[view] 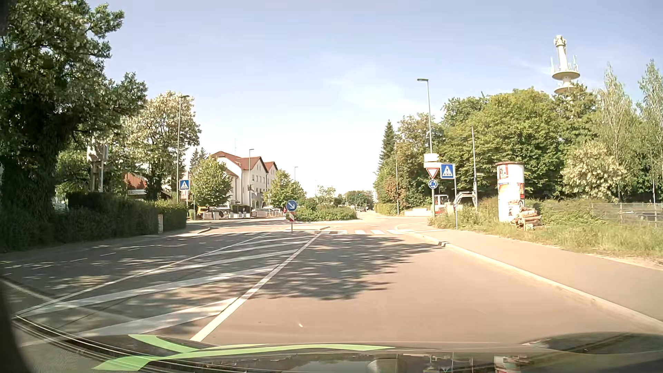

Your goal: Follow the waypoints while adhering to traffic rules and regulations

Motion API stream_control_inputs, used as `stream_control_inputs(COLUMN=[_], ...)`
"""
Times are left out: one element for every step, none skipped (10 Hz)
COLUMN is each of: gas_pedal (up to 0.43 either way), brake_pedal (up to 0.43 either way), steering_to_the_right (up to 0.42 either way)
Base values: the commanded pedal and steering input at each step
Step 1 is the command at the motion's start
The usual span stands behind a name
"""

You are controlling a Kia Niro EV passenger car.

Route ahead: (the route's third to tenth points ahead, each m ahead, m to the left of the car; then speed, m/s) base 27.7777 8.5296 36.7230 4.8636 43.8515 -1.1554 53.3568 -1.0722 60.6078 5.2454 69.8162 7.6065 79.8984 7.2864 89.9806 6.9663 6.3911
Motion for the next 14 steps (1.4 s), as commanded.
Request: stream_control_inputs(gas_pedal=[0.0, 0.0, 0.0, 0.0, 0.0, 0.0, 0.0, 0.0, 0.0, 0.0, 0.0, 0.0, 0.0, 0.0], brake_pedal=[0.0, 0.0, 0.0, 0.0, 0.0, 0.0, 0.0, 0.0, 0.0, 0.0, 0.0, 0.0, 0.0, 0.0], steering_to_the_right=[0.0, -0.001, -0.004, -0.004, -0.004, -0.004, -0.004, -0.005, -0.006, -0.006, -0.006, -0.007, -0.007, -0.007])
